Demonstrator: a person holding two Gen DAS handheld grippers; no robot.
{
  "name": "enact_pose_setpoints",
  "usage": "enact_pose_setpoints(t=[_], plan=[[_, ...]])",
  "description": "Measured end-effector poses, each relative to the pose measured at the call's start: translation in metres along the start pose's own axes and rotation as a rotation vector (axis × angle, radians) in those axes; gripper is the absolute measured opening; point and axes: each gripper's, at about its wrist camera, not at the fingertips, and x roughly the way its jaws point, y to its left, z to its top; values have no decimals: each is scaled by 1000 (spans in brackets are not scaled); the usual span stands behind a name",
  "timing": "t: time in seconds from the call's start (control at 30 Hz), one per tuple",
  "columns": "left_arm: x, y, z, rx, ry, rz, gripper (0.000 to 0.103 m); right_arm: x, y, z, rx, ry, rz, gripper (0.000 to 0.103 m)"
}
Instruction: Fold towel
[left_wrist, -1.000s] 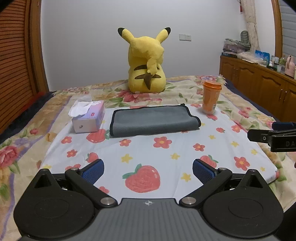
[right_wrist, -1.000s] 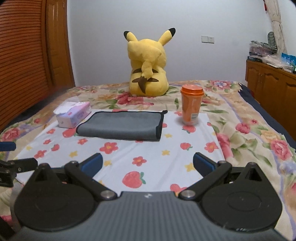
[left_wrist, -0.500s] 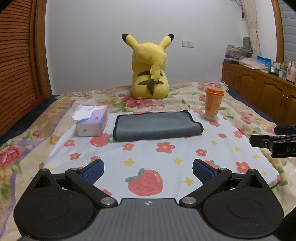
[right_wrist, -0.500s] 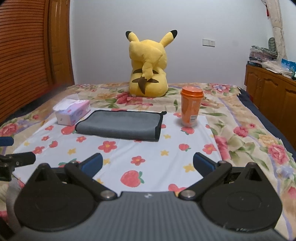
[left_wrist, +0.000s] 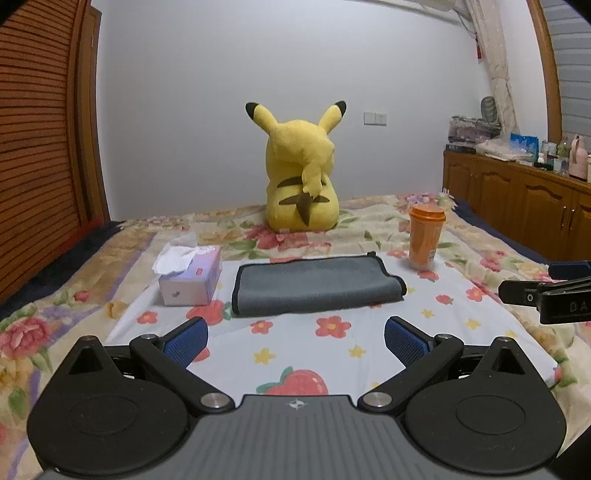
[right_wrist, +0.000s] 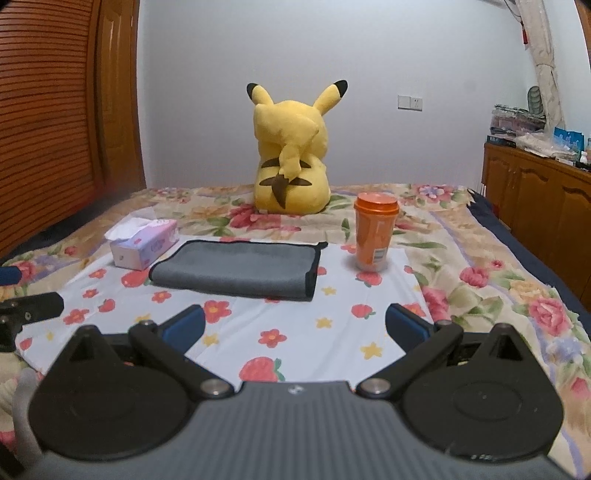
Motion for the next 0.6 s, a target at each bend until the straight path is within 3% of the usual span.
enact_pose_setpoints(t=[0.6], plan=[[-8, 1, 3, -2, -73, 21, 103, -12, 0, 3, -1, -78, -8, 103]])
